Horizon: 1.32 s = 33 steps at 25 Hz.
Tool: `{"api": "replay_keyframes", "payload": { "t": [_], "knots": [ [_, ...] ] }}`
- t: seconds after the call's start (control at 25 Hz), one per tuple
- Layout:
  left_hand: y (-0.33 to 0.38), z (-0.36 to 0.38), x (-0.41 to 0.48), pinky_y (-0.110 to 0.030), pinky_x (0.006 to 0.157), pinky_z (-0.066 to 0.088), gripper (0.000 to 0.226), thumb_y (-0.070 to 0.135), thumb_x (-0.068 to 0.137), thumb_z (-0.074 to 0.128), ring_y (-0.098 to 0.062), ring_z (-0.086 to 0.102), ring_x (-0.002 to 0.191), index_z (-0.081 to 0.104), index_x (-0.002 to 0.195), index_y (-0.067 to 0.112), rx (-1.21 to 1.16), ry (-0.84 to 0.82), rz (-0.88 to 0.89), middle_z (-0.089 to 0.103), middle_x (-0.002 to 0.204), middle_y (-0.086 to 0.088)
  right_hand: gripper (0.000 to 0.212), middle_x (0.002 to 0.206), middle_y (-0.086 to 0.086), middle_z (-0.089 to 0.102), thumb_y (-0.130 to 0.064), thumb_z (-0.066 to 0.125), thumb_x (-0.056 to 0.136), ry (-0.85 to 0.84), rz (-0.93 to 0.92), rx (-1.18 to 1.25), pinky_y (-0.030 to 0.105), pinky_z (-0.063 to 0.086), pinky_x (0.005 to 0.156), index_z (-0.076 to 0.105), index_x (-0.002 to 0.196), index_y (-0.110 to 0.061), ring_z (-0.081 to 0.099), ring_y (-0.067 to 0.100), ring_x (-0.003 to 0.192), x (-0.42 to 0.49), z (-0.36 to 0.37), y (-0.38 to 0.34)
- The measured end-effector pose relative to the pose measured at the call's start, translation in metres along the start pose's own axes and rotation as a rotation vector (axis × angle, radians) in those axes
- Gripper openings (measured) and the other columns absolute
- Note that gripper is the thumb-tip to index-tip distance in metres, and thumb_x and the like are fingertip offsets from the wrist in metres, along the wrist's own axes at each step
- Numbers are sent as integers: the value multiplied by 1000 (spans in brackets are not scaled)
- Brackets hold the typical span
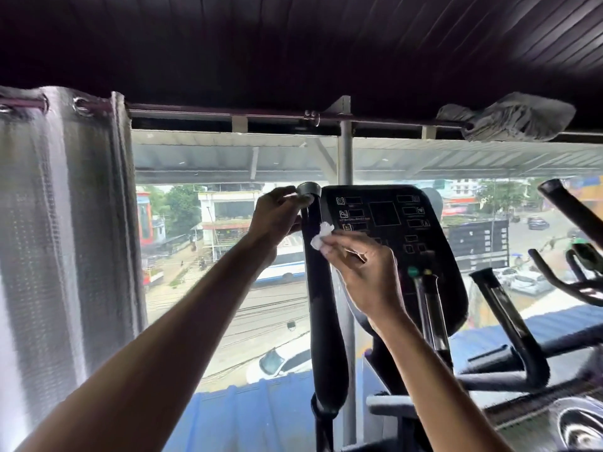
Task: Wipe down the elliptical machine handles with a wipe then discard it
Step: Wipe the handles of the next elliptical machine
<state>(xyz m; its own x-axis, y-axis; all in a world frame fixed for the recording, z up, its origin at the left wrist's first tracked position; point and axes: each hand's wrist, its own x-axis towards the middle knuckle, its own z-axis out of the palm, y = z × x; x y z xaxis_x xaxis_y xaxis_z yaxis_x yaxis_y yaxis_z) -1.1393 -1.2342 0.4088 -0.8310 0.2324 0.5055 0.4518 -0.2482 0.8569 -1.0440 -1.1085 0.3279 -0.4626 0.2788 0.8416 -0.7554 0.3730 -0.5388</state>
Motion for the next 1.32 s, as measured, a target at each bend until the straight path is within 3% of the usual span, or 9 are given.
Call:
{"api": "replay_keyframes", "payload": {
  "t": [0.08, 0.16, 0.32, 0.44, 0.64, 0.8, 1.0, 1.12, 1.32],
  "knots": [
    [-4, 3, -4, -31, 82, 59, 51, 17, 91, 74, -27, 68, 95, 57, 139, 14, 41, 18, -18, 73, 117, -11, 12, 103, -13, 72, -29, 76, 88, -72, -156, -244, 27, 55, 89, 79, 99, -26, 68, 5, 102, -25, -10, -2],
    [-8, 6, -10, -36, 84, 57, 50, 21, 91, 74, -26, 66, 91, 57, 138, 16, 77, 35, -46, 73, 110, -8, 13, 101, -14, 71, -23, 76, 90, -115, -210, -334, 25, 54, 88, 78, 103, -24, 68, 5, 99, -37, -17, -3],
    [-9, 13, -27, -36, 72, 52, 13, 21, 97, 64, -32, 67, 83, 67, 101, 9, 29, 14, -110, 69, 88, -12, 33, 109, -6, 68, -23, 69, 94, -172, -208, -448, 31, 57, 84, 68, 127, -24, 66, 9, 98, -41, -20, -16],
    [-14, 10, -36, -43, 80, 53, 16, 22, 100, 61, -39, 69, 94, 68, 99, 8, 12, -6, -153, 71, 94, -14, 15, 105, -11, 64, -24, 69, 94, -256, -278, -531, 35, 57, 77, 78, 107, -22, 67, 11, 89, -67, -22, -22],
    [-16, 10, -54, -45, 83, 57, 19, 22, 103, 56, -42, 73, 103, 66, 105, 5, -13, -15, -173, 74, 88, -11, 10, 104, -10, 66, -20, 69, 93, -101, -232, -506, 36, 57, 74, 78, 97, -21, 66, 12, 87, -73, -17, -27],
    [-20, 10, -60, -45, 94, 54, 20, 20, 103, 57, -40, 71, 109, 67, 113, 7, 19, -5, -172, 76, 97, -14, 8, 100, -9, 69, -17, 71, 91, -165, -308, -481, 36, 57, 72, 78, 96, -19, 66, 14, 89, -97, -22, -23],
    [-20, 10, -68, -37, 75, 59, 23, 21, 103, 57, -34, 72, 100, 68, 118, 7, 28, 6, -166, 74, 108, -23, 10, 98, -6, 75, -15, 75, 91, 25, -188, -250, 34, 57, 81, 80, 99, -15, 69, 6, 92, -84, -22, -10],
    [-19, 10, -69, -37, 77, 58, 23, 21, 104, 56, -33, 72, 99, 68, 118, 8, 43, 7, -176, 74, 114, -23, 11, 98, -5, 75, -15, 76, 91, 7, -218, -274, 34, 57, 81, 80, 101, -15, 69, 8, 93, -110, -27, -6],
    [-16, 8, -70, -37, 75, 62, 23, 20, 106, 51, -30, 75, 94, 65, 118, 6, 1, -15, -202, 75, 98, -13, 11, 101, -1, 73, -14, 72, 92, 4, -247, -347, 38, 57, 77, 79, 101, -14, 68, 16, 92, -90, -17, -14]
  ]
}}
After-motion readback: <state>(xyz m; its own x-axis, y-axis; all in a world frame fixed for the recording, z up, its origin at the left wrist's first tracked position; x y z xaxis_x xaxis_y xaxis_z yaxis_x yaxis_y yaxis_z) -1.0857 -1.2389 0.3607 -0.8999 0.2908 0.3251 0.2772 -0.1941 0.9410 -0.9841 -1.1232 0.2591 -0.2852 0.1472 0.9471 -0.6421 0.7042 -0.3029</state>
